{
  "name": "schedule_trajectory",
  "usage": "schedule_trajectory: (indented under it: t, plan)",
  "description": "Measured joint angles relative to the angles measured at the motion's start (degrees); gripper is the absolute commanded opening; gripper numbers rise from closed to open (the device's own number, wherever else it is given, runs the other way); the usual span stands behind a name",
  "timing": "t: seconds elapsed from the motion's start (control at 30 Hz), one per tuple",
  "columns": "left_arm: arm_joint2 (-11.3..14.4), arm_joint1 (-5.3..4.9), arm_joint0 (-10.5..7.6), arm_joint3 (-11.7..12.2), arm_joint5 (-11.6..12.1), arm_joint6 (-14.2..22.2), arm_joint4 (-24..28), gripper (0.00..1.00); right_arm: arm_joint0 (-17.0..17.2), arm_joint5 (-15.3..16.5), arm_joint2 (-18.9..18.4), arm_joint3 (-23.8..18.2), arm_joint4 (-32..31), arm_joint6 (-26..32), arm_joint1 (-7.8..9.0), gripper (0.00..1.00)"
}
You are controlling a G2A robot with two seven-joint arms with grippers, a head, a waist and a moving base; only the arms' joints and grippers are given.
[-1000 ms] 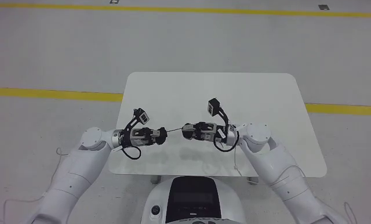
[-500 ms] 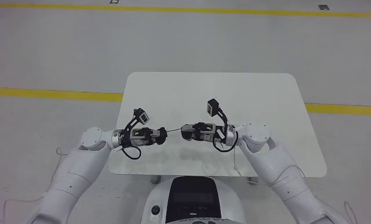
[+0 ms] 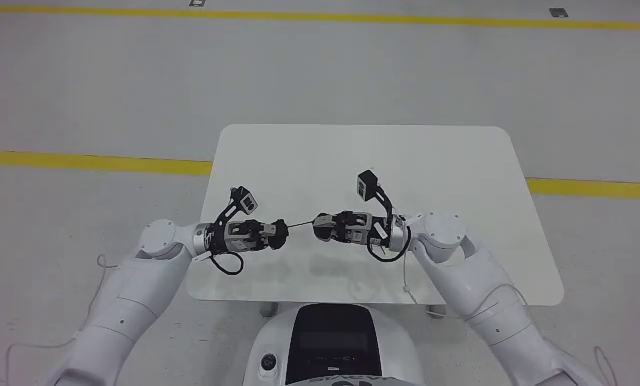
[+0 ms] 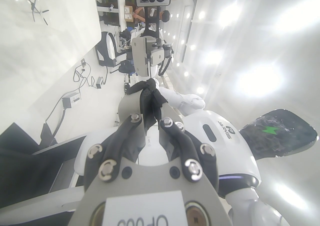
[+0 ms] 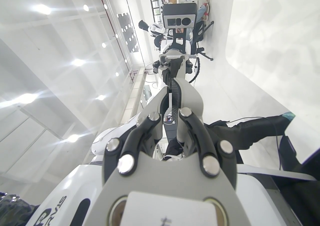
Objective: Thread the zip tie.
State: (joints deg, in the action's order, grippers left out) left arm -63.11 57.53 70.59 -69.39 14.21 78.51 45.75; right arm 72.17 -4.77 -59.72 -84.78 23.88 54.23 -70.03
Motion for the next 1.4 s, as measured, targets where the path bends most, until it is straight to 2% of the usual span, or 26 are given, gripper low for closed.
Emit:
schedule_trajectory:
  t: [0.03,0.07,0.1,0.13,0.83,1.27,1.4]
  plan:
    - [0.0,0.0,0.0,0.0,0.0,0.0,0.0,0.0,0.0,-0.02,0.01,0.01,0.05,-0.05,0.02,0.0]
    - [0.0,0.0,0.0,0.0,0.0,0.0,0.0,0.3,-0.01,-0.02,0.01,0.04,0.11,-0.1,0.04,0.0]
    - [0.0,0.0,0.0,0.0,0.0,0.0,0.0,0.84,-0.02,-0.01,0.01,0.09,0.18,-0.16,0.06,0.0]
    - [0.0,0.0,0.0,0.0,0.0,0.0,0.0,1.0,-0.02,-0.02,0.0,0.15,0.29,-0.29,0.08,0.0]
    - [0.0,0.0,0.0,0.0,0.0,0.0,0.0,1.0,0.0,0.07,-0.72,1.07,3.49,-3.01,0.24,0.0]
    - [0.01,0.0,0.0,-0.02,0.0,-0.04,-0.04,1.0,0.24,0.56,-0.84,0.63,3.36,-4.45,0.24,0.0]
    - [0.44,-0.12,-0.31,-1.3,0.82,-1.81,-3.49,1.0,0.41,0.94,0.02,-0.17,3.06,-3.51,0.21,0.0]
